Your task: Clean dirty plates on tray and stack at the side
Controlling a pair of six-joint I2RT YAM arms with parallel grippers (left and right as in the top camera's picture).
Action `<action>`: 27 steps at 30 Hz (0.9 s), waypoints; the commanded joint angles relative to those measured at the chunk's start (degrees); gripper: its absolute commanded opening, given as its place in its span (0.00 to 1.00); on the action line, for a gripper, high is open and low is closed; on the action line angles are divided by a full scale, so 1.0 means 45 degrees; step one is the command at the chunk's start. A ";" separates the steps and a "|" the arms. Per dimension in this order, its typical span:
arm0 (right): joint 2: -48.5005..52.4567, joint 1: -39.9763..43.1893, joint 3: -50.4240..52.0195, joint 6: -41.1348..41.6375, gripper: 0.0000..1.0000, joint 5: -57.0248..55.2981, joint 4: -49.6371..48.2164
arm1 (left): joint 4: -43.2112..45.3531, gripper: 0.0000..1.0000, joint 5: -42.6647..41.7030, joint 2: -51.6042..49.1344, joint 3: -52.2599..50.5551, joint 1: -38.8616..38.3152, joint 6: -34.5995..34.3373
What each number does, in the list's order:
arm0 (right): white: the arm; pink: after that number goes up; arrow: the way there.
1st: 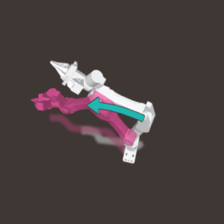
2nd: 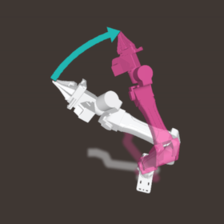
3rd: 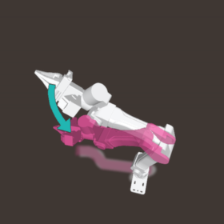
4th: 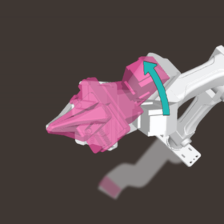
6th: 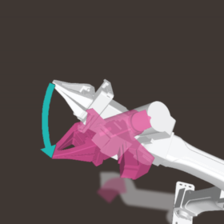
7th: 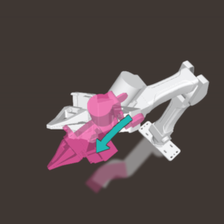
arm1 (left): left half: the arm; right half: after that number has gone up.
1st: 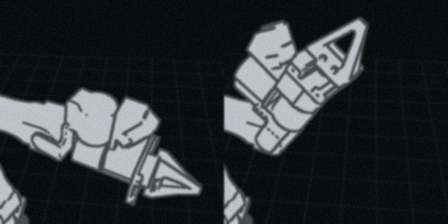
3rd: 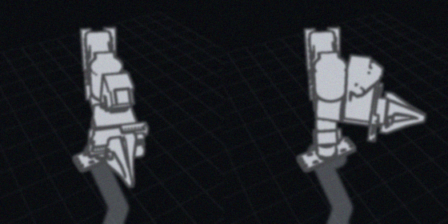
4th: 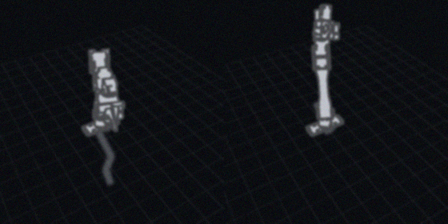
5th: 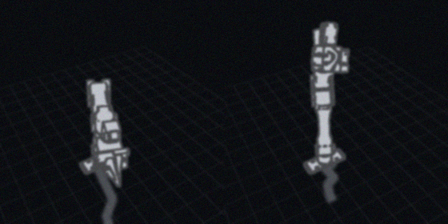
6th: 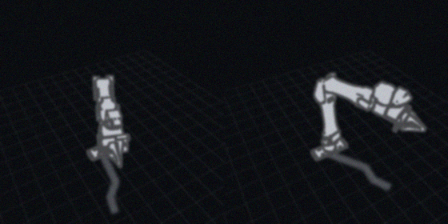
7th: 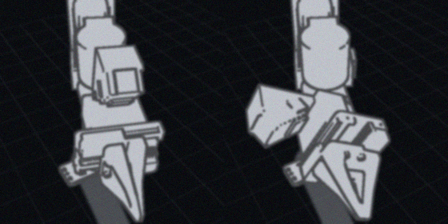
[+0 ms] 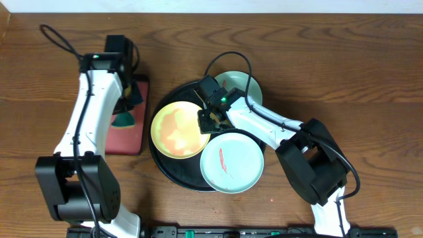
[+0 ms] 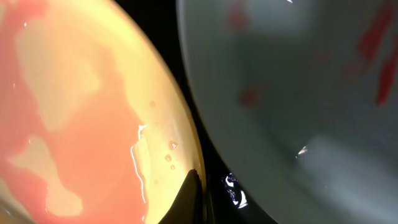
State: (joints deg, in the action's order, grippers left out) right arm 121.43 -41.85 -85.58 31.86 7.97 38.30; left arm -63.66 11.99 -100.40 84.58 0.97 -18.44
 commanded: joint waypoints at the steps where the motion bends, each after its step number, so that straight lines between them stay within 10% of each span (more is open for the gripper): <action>1: -0.0758 -0.0063 -0.0398 -0.1681 0.01 0.0180 0.0097 | -0.0034 0.08 0.0107 0.0209 0.0316 0.0369 -0.0170; 27: -0.4337 -0.3288 -0.0398 -0.3789 0.01 -1.3503 0.0223 | 0.0801 0.07 -0.0194 0.0199 0.0301 0.0593 -0.0170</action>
State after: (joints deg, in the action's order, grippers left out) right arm 103.55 -54.76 -86.26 18.46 -40.56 40.10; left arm -60.03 10.90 -100.40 84.58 3.38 -18.44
